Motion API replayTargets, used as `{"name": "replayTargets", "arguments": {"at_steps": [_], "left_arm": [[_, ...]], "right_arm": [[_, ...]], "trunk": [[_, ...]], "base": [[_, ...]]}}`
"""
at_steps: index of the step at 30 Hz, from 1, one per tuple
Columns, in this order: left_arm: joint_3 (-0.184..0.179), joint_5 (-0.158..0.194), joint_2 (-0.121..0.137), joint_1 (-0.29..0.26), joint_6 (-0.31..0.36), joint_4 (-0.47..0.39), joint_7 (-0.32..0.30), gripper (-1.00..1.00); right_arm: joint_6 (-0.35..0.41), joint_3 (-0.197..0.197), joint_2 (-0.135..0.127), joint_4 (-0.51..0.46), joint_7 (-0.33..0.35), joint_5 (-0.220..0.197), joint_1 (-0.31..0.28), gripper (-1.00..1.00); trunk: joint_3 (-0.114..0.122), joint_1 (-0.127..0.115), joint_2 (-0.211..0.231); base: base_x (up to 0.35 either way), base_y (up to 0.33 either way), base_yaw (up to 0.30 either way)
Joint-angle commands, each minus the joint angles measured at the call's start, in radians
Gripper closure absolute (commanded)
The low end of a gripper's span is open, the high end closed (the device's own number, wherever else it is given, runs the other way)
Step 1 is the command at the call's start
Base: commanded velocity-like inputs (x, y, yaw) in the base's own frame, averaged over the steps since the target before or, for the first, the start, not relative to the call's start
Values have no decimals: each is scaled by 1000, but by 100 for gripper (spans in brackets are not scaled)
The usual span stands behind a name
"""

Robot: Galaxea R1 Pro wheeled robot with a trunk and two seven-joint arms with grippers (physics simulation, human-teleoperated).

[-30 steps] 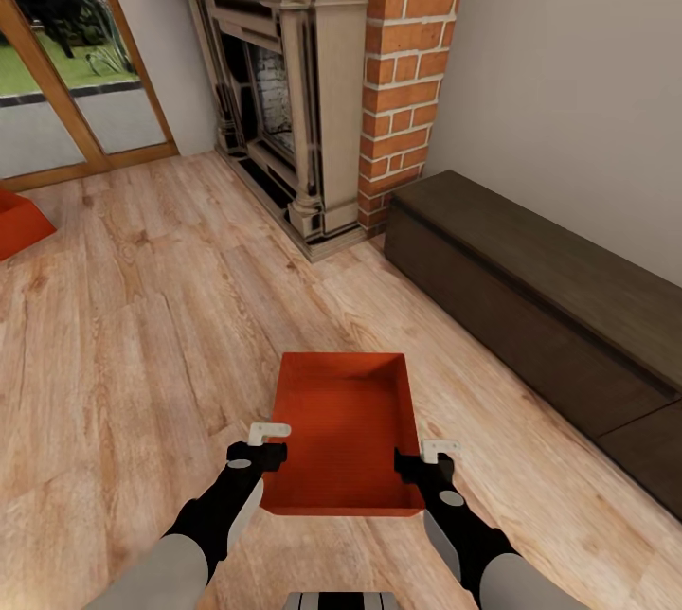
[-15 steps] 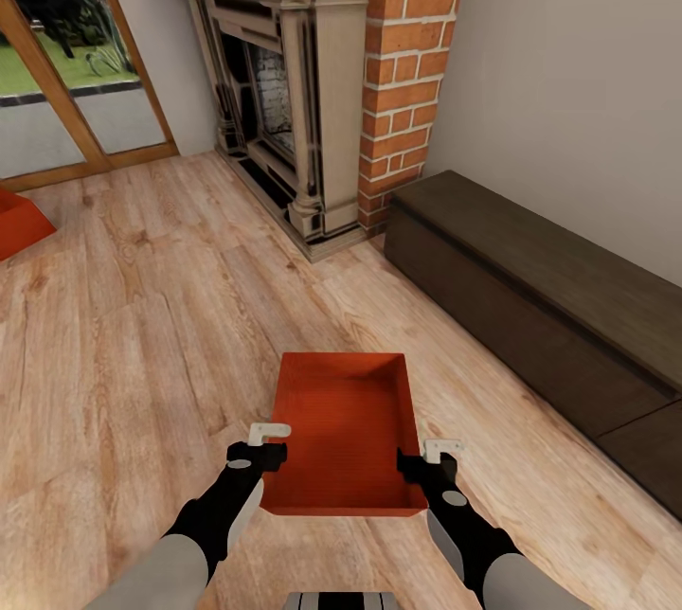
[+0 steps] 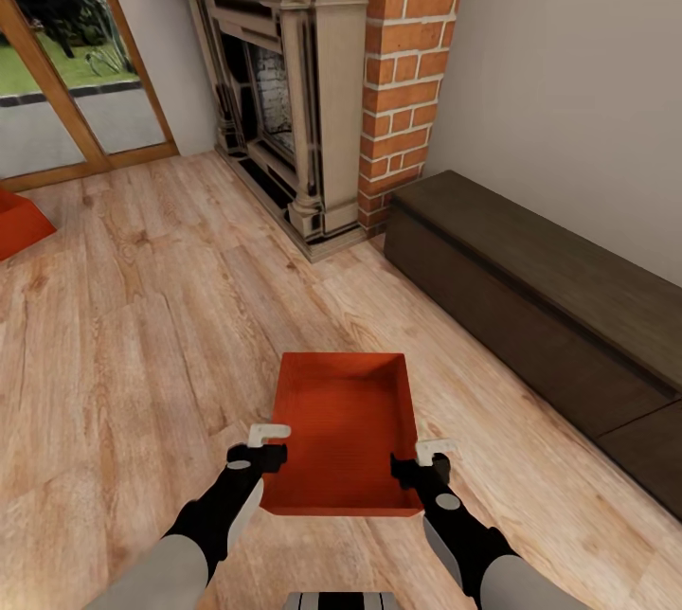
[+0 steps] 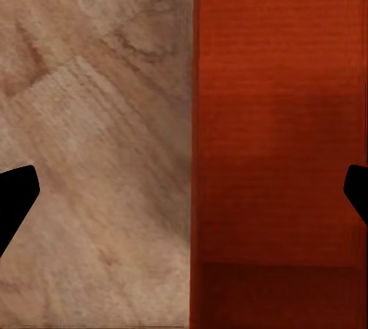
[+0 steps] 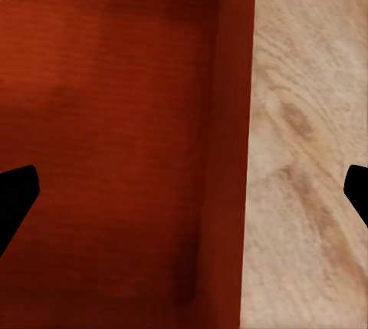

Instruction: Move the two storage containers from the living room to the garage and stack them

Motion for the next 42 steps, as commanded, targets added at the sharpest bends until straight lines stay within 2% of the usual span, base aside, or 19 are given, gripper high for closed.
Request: {"name": "replayTargets", "arguments": {"at_steps": [1, 3, 7, 19, 22, 23, 26, 28, 42], "left_arm": [[-6, 23, 1, 0, 6, 0, 7, -100], [-7, 66, 2, 0, 6, 2, 7, -100], [-8, 103, 2, 0, 4, 5, 9, -100], [-9, 112, 1, 0, 4, 6, 10, -100], [-8, 112, 1, 0, 4, 6, 9, -100], [-8, 112, 2, 0, 5, 6, 9, -100], [-9, 112, 2, 0, 4, 6, 9, -100], [-9, 112, 2, 0, 4, 6, 9, -100], [-8, 112, 2, 0, 4, 4, 9, -100]], "right_arm": [[-2, 7, 0, 1, -9, 0, -1, -100], [-2, 7, 0, 1, -10, 0, -1, -100], [-3, 5, -1, 0, -13, -1, -1, -100], [-3, -1, -3, -1, -17, -10, -1, -100], [-3, -2, -3, -1, -18, -17, -1, -100], [-3, -4, -3, 0, -19, -17, -1, -100], [-3, -50, -6, 1, -19, -17, -1, -100], [-3, -59, -7, 1, -18, -17, -1, -100], [-2, -69, -8, 1, -19, -18, -1, -100]], "trunk": [[-1, 0, 0], [-1, 0, 0], [-1, 0, 0], [-1, 0, 0], [-10, 11, -21], [-13, 15, -28], [-13, 15, -28], [-13, 15, -28], [-13, 15, -28]], "base": [[0, 0, 0], [0, 0, 0], [0, 0, 0], [0, 0, 0], [0, 0, 0], [0, 0, 0], [0, 0, 0], [0, 0, 0], [0, 0, 0]]}}
